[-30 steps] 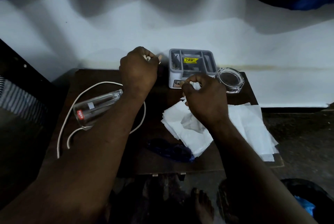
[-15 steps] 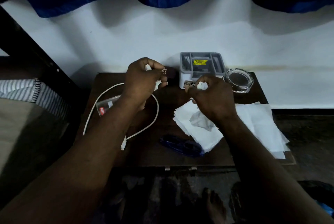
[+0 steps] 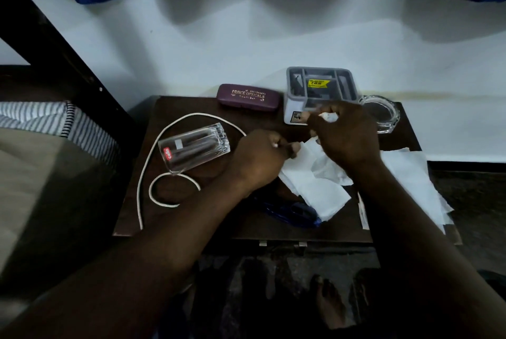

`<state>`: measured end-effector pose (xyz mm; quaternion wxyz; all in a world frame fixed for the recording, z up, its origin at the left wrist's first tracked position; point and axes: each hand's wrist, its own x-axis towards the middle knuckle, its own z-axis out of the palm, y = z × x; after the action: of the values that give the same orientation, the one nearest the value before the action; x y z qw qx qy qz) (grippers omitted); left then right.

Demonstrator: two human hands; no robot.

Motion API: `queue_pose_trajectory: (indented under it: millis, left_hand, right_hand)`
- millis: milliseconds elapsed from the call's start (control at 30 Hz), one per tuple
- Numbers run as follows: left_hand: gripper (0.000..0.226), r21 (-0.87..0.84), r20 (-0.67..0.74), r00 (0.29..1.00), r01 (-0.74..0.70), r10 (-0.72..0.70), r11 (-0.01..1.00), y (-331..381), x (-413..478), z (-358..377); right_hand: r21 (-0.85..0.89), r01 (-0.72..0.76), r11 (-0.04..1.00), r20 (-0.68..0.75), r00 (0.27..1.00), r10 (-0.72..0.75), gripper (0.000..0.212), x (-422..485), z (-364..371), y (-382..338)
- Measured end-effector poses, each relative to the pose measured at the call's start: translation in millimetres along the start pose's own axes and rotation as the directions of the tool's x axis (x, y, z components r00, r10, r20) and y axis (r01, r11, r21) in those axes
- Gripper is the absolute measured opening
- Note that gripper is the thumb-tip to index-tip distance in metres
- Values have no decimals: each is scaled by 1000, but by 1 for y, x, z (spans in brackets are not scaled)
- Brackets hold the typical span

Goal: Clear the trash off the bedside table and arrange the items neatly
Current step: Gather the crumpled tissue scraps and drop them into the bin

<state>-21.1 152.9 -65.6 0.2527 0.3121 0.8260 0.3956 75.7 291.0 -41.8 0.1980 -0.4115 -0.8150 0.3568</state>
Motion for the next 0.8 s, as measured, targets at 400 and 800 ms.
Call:
queue_pose_trajectory:
  millis: [400, 800]
  left_hand:
    - [14, -40, -227, 974, -30, 20, 999, 10, 57, -7]
    - [29, 232, -226, 918, -272, 324, 934, 9, 72, 3]
  right_hand:
    - [72, -30, 997, -153, 987, 41, 20, 7, -5, 9]
    - [-98, -3, 995, 14, 1000, 4, 44, 8, -1, 16]
